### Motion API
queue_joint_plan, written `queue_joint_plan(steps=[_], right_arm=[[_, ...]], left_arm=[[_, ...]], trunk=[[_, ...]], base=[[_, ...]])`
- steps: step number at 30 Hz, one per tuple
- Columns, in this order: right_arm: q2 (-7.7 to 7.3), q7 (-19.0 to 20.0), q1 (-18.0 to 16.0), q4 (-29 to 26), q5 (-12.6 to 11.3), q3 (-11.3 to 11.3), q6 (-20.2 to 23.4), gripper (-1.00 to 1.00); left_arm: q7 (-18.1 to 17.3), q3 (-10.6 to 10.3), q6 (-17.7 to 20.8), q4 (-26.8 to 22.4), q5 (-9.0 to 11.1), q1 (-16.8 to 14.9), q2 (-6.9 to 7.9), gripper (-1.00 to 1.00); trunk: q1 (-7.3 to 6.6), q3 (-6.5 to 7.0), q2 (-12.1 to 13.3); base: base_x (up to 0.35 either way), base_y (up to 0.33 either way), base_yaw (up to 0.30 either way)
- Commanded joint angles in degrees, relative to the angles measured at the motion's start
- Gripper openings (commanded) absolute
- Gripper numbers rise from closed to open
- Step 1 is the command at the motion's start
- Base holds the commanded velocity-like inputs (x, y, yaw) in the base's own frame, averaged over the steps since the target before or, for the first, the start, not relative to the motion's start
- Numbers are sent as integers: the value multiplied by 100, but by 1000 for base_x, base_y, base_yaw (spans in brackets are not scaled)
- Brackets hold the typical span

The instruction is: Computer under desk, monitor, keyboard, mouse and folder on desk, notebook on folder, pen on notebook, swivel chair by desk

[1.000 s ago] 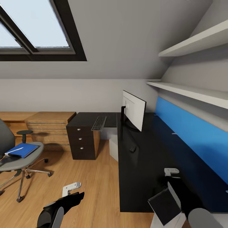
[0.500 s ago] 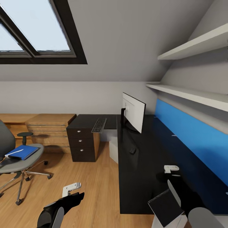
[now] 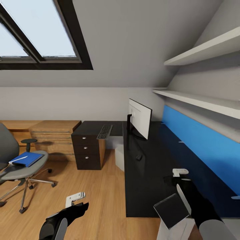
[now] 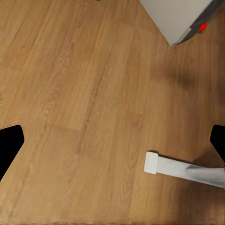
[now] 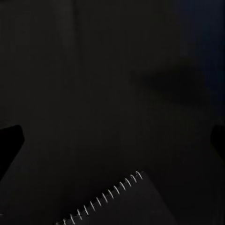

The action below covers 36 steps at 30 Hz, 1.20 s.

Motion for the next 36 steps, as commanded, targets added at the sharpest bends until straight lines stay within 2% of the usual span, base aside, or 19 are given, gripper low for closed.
queue_joint_plan(steps=[1, 16, 17, 19, 24, 27, 36], right_arm=[[1, -27, 3, -26, -27, 1, 62, 100], [34, -23, 14, -58, -63, 0, 137, 100], [37, -26, 14, -60, -266, 0, 138, 100], [35, -30, 14, -63, -444, -3, 136, 100], [31, -41, 14, -72, -733, -9, 130, 100], [38, -48, 14, -69, -836, -9, 118, 100], [39, -44, 14, -63, -863, -14, 84, 100]], left_arm=[[41, 6, 25, -7, 61, -4, -4, 100], [47, 6, 25, -7, 61, -2, -4, 100], [49, 6, 25, -7, 61, -3, -4, 100], [50, 6, 25, -7, 61, -4, -4, 100], [50, 6, 25, -7, 61, -2, -4, 100], [50, 6, 26, -7, 61, -4, -4, 100], [50, 7, 25, -7, 61, -4, -4, 100]], trunk=[[-3, -7, -6], [-3, -6, -6], [-3, -6, -6], [-3, -6, -6], [-3, -6, -6], [-3, -6, -6], [-3, -6, -6]], base=[[-312, 0, 0], [-332, 0, 0], [-336, 0, 0], [-336, 0, 0], [-336, 0, 0], [-336, 0, 0], [-336, 0, 0]])
